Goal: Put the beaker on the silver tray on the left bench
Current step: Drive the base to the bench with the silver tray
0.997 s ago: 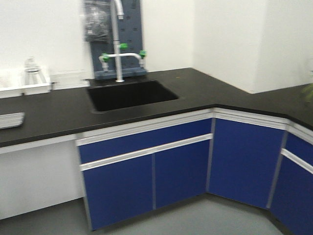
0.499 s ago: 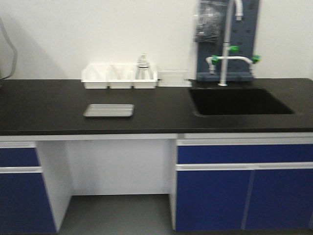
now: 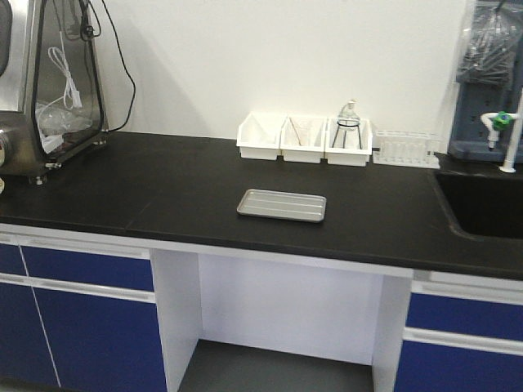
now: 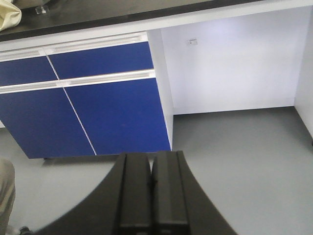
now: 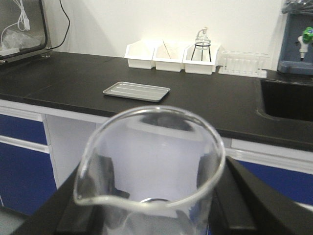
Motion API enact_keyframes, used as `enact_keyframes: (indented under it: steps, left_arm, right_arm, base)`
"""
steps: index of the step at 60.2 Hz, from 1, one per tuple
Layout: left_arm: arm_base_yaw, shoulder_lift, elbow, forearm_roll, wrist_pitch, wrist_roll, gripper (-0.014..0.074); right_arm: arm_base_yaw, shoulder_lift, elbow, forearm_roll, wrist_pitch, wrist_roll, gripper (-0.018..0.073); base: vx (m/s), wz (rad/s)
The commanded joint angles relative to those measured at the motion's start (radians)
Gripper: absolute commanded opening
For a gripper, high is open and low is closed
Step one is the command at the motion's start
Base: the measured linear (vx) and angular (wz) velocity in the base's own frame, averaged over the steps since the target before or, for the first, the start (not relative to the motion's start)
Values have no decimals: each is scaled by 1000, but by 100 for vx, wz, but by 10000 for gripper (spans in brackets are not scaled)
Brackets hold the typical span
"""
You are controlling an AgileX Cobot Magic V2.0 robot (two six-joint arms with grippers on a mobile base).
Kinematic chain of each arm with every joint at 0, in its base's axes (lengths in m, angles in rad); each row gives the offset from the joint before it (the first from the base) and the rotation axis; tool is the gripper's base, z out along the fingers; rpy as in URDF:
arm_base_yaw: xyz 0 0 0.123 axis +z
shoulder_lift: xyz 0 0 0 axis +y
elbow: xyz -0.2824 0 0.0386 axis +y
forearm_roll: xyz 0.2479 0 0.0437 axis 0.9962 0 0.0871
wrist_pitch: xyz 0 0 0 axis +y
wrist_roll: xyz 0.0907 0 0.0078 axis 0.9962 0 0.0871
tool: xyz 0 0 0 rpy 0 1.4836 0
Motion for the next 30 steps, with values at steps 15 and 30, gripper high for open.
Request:
enact_keyframes:
  steps: [15, 30]
  left_arm:
    - [-6, -8, 20, -4, -83, -2, 1]
    - [-6, -8, 20, -4, -83, -2, 1]
  right_arm:
    - [-6, 5, -32, -19, -49, -3, -11]
    - [-6, 5, -32, -19, -49, -3, -11]
  base:
    - [43, 4]
    - [46, -8]
